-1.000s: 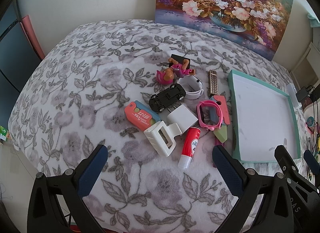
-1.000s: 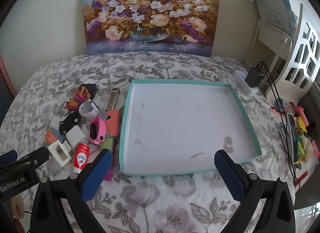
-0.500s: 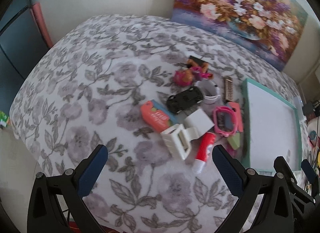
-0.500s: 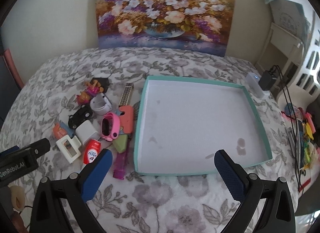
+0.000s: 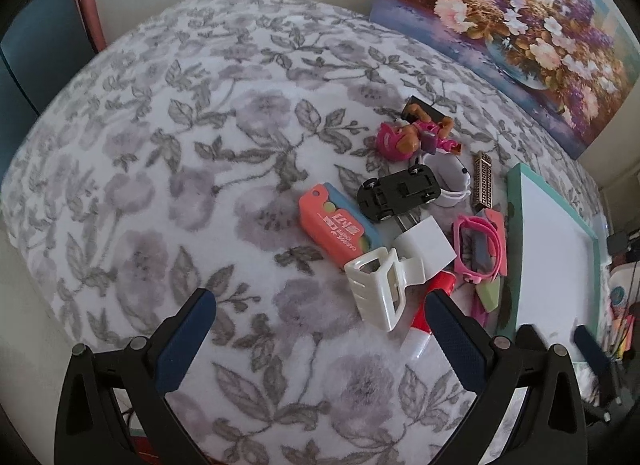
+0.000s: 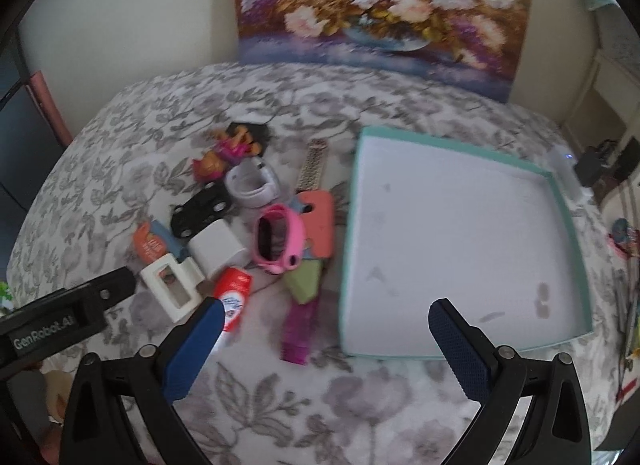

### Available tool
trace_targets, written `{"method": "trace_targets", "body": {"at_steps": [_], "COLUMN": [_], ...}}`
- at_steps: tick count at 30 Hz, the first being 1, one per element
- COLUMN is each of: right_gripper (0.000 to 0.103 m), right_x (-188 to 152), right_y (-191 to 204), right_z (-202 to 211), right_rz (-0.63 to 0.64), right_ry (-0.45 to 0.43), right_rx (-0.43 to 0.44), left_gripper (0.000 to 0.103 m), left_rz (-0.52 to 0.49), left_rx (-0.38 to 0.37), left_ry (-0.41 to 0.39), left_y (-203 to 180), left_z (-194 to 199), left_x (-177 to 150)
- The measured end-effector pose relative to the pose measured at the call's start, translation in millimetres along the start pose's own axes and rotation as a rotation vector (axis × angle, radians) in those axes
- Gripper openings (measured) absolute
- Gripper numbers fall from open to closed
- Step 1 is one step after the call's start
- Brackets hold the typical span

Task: Organize rigid objects
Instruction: 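Grasp the white plastic clip with the left tool while the right tool grasps the red glue tube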

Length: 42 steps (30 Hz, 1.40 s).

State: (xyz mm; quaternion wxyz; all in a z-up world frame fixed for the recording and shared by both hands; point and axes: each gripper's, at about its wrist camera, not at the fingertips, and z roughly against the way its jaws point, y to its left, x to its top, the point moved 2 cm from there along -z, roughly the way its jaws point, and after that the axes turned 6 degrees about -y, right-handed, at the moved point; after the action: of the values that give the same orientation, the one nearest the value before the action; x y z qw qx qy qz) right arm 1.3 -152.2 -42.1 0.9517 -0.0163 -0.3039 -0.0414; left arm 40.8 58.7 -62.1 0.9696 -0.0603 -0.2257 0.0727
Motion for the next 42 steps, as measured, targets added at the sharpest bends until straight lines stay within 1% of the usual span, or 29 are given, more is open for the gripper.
{"method": "trace_targets", "body": {"at_steps": [2,3,4,7,9,13,16,17,21,26,30,31,34,36,38,42], "right_gripper": [0.103,0.103,0.103,0.103,0.103,0.103,0.103,0.103,0.103,0.103,0.103,0.101,0.085,0.081,0.073,0.065], "right_x": [0,0,0,-2,-2,-3,-4,-5,-6,-7,-7,-6,-7,-8,-8,-9], "right_y": [7,10,12,15,15,16,17,18,20,20,24,26,31,36,42,58], "right_z": [-7,-11,-13,-20,-23,-25,-27,-27,-28,-29,-29,-30,-32,-36,-38,-39], "right_rz": [0.001,0.008,0.012,0.022,0.023,0.028,0.036,0.039,0.049,0.052,0.062,0.07,0.079,0.084,0.104,0.147], "right_ry": [0.021,0.03,0.035,0.054,0.066,0.075,0.083,0.085,0.09,0.096,0.094,0.091,0.097,0.109,0.106,0.098], "right_rx": [0.019,0.023,0.019,0.007,0.005,-0.001,-0.005,-0.005,-0.007,-0.008,0.0,0.004,0.016,0.043,0.053,0.082], "left_gripper": [0.102,0.1,0.095,0.085,0.081,0.063,0.053,0.052,0.039,0.039,0.039,0.038,0.037,0.037,0.037,0.037], "left_rz": [0.012,0.01,0.006,0.004,-0.001,-0.005,0.01,0.022,0.023,0.039,0.059,0.063,0.101,0.122,0.132,0.135], "left_rx": [-0.018,-0.023,-0.032,-0.07,-0.089,-0.116,-0.141,-0.157,-0.191,-0.21,-0.201,-0.193,-0.179,-0.175,-0.172,-0.166], "left_ry": [0.014,0.02,0.027,0.057,0.085,0.122,0.132,0.13,0.118,0.097,0.071,0.067,0.048,0.036,0.03,0.036], "left_y": [0,-2,-4,-9,-13,-19,-20,-20,-24,-20,-11,-9,1,9,13,14], "left_z": [-6,-10,-14,-25,-35,-50,-55,-55,-56,-51,-41,-39,-33,-27,-25,-26], "left_x": [1,2,2,2,1,-2,-3,-3,-1,1,4,3,5,5,5,3]}}
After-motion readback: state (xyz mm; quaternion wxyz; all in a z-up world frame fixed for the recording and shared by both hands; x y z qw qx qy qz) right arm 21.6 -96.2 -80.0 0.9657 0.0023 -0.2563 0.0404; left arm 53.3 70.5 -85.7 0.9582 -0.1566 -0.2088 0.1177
